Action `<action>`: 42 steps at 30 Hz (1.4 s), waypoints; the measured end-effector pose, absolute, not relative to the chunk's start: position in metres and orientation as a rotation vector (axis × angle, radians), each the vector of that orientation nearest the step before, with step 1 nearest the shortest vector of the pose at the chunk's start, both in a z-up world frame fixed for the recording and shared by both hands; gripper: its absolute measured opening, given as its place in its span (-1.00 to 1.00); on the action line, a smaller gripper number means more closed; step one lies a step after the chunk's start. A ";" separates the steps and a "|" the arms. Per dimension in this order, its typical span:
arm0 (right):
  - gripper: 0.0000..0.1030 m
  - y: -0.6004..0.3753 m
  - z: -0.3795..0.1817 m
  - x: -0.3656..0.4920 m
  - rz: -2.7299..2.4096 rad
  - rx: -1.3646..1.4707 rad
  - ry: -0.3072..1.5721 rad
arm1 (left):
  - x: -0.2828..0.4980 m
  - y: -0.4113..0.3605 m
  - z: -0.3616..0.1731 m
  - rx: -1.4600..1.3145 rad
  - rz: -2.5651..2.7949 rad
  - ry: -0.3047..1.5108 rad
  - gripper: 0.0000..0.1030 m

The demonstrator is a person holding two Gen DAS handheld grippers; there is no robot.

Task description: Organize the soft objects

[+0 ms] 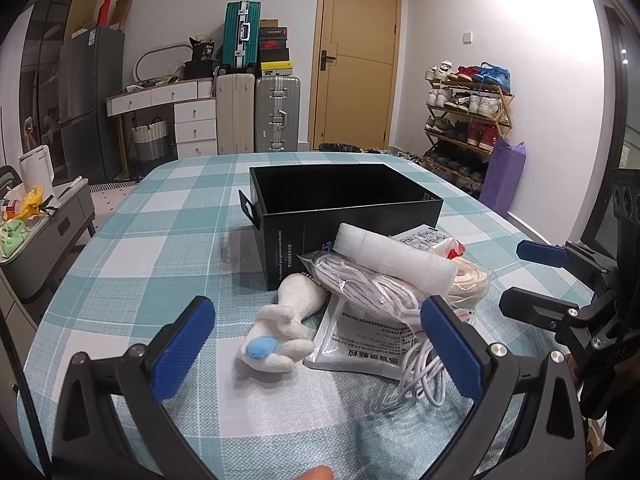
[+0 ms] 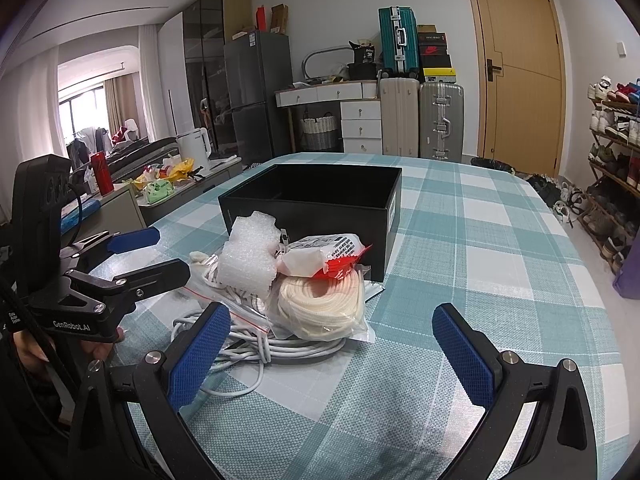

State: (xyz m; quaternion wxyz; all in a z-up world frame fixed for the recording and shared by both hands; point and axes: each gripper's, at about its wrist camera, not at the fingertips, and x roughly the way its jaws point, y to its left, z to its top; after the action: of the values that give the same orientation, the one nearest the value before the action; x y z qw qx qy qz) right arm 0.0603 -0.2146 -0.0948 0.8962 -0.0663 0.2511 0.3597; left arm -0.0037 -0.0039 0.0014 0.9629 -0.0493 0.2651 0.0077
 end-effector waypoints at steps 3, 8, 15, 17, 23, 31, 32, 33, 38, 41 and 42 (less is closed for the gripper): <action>0.99 -0.214 -0.095 0.061 0.745 -0.137 0.522 | -0.004 -0.004 0.001 -0.099 0.015 0.537 1.00; 0.99 -0.214 -0.095 0.061 0.747 -0.137 0.522 | -0.004 -0.004 0.001 -0.098 0.017 0.537 1.00; 0.99 -0.215 -0.095 0.061 0.747 -0.138 0.522 | -0.004 -0.005 0.001 -0.099 0.016 0.537 1.00; 0.99 -0.215 -0.096 0.061 0.745 -0.138 0.524 | -0.003 -0.005 0.001 -0.098 0.017 0.537 1.00; 0.99 -0.217 -0.096 0.061 0.745 -0.139 0.523 | -0.002 -0.005 0.001 -0.101 0.012 0.539 1.00; 0.99 -0.216 -0.096 0.061 0.742 -0.137 0.525 | -0.002 -0.005 0.000 -0.104 0.010 0.540 1.00; 0.99 -0.217 -0.095 0.060 0.742 -0.137 0.525 | -0.002 -0.005 0.000 -0.103 0.010 0.540 1.00; 0.99 -0.217 -0.096 0.061 0.743 -0.135 0.523 | -0.002 -0.005 0.000 -0.104 0.010 0.540 1.00; 0.99 -0.216 -0.095 0.060 0.746 -0.135 0.516 | -0.001 -0.004 -0.001 -0.118 0.004 0.542 1.00; 0.99 -0.216 -0.095 0.061 0.746 -0.135 0.516 | 0.000 -0.002 -0.001 -0.122 0.003 0.547 1.00; 0.99 -0.216 -0.095 0.061 0.748 -0.135 0.516 | 0.000 -0.002 -0.001 -0.123 0.003 0.547 1.00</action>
State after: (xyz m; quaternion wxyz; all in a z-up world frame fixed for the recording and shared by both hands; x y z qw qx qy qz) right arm 0.0606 -0.2157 -0.0949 0.8963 -0.0652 0.2492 0.3609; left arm -0.0001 -0.0018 -0.0008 0.9609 -0.0607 0.2700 0.0017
